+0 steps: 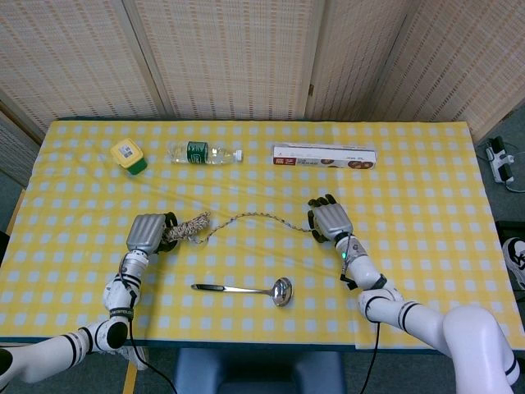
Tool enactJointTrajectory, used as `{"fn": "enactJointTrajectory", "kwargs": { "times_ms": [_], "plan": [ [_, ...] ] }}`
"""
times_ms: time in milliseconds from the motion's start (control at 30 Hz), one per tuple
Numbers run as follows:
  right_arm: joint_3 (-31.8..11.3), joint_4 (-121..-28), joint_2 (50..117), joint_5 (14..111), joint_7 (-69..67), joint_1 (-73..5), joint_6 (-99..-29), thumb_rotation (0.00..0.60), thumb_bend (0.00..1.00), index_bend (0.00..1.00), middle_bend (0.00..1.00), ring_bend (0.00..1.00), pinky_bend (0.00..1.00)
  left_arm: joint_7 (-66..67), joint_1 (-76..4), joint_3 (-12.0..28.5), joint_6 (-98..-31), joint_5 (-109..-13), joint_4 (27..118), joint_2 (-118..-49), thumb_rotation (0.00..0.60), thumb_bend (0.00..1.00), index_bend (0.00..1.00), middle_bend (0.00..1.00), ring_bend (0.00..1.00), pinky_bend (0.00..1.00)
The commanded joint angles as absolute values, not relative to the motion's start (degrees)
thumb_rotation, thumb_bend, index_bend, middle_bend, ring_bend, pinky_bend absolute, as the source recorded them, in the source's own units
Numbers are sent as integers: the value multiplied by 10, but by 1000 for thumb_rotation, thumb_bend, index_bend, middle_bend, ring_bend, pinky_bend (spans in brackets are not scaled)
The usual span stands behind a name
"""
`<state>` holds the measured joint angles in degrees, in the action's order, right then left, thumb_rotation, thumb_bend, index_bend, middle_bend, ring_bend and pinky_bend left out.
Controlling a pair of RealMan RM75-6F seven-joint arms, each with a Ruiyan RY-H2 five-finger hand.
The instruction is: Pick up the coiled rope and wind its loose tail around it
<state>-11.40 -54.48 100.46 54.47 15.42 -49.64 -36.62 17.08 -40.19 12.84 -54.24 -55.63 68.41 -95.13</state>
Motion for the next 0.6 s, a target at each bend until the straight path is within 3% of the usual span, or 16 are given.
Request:
{"fn": "enactJointTrajectory", "kwargs": {
  "times_ms": [33, 400, 600],
  "plan": [
    [-115, -543, 1006, 544, 155, -497, -368, 600, 472, 560, 211, 124, 54, 169, -401, 129, -542, -557, 683, -951, 600, 504, 636, 593, 579, 668],
    [-117, -546, 1005, 546, 160, -495, -383, 600, 537, 584, 227, 146, 54, 138, -395, 136, -552, -575, 700, -943, 600, 505, 636, 593, 579, 668],
    [-125, -600, 973, 577, 147, -481, -435, 600, 549, 607, 249, 170, 54, 78, -390, 150, -558, -608, 744, -917, 600, 518, 637, 593, 591, 669]
  ]
}}
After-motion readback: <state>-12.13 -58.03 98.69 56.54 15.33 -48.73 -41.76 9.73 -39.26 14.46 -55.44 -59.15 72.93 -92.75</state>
